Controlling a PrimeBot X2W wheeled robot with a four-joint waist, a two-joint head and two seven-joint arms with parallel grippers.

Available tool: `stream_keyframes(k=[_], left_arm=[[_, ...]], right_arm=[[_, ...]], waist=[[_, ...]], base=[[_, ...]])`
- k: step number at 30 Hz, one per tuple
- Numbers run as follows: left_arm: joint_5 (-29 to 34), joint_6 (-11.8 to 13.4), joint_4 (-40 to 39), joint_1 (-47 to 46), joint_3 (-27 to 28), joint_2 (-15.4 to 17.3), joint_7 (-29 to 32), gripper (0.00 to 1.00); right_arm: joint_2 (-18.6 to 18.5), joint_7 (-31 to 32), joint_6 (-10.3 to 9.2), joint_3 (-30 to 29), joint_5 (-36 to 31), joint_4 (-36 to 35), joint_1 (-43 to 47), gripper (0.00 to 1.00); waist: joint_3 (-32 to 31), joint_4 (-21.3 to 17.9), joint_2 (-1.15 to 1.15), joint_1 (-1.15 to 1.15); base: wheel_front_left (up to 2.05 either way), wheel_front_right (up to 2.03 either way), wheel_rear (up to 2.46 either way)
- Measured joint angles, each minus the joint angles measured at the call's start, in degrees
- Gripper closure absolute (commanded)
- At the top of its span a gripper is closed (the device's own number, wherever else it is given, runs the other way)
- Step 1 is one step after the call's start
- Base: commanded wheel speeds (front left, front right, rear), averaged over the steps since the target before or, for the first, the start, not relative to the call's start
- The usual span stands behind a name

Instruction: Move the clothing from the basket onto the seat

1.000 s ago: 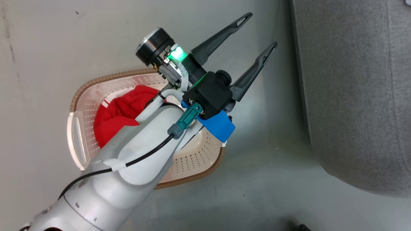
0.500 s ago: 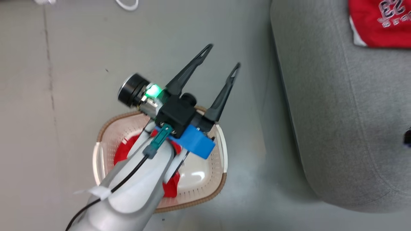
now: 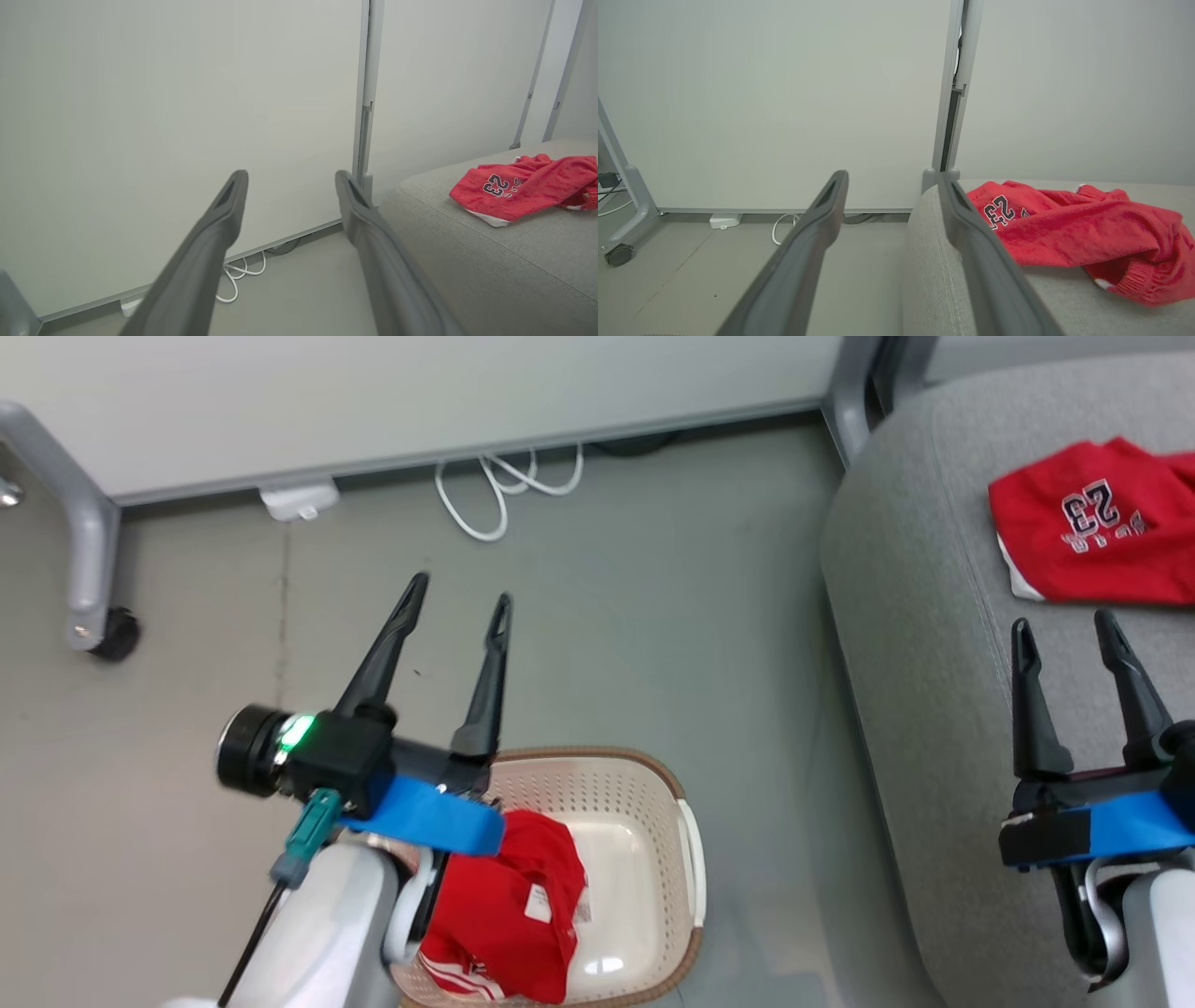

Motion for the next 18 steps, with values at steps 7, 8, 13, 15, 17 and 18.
stream_keyframes(k=[7,8,13,15,17,18], left_arm=[[1.15,-1.22,-0.44,6.45,6.08,-0.55,0.0,0.0],[1.53,-1.35,-0.42,7.26,6.59,-0.73,0.0,0.0],[2.31,-2.15,-0.4,10.14,9.24,-2.11,0.0,0.0],[2.72,-2.26,-0.46,11.02,10.04,-2.58,0.0,0.0],[2.88,-2.44,-0.55,11.51,11.04,-2.89,0.0,0.0],[3.11,-2.6,-0.63,11.77,11.55,-3.0,0.0,0.0]], right_arm=[[2.32,0.0,0.0,1.1,0.24,-2.42,3.91,0.0],[2.63,0.0,0.0,1.23,0.22,-2.7,4.58,0.0],[4.42,0.0,0.0,1.53,0.22,-4.11,8.14,0.0],[4.85,-0.01,-0.01,1.52,0.15,-4.45,9.16,0.0],[5.12,0.0,-0.01,1.93,-0.57,-4.45,9.78,0.0],[5.35,0.0,0.0,1.96,-0.55,-4.38,10.02,0.0]], waist=[[-5.15,2.57,0.0,0.0],[-5.84,2.86,0.0,0.0],[-8.76,4.19,0.0,0.0],[-9.44,4.66,0.0,0.0],[-9.76,5.0,-0.01,0.0],[-9.86,5.1,-0.01,0.01]], base=[[0.0,0.0,0.0],[0.0,0.0,0.0],[0.0,0.0,0.0],[0.0,0.0,0.0],[0.0,0.0,0.0],[0.0,0.0,0.0]])
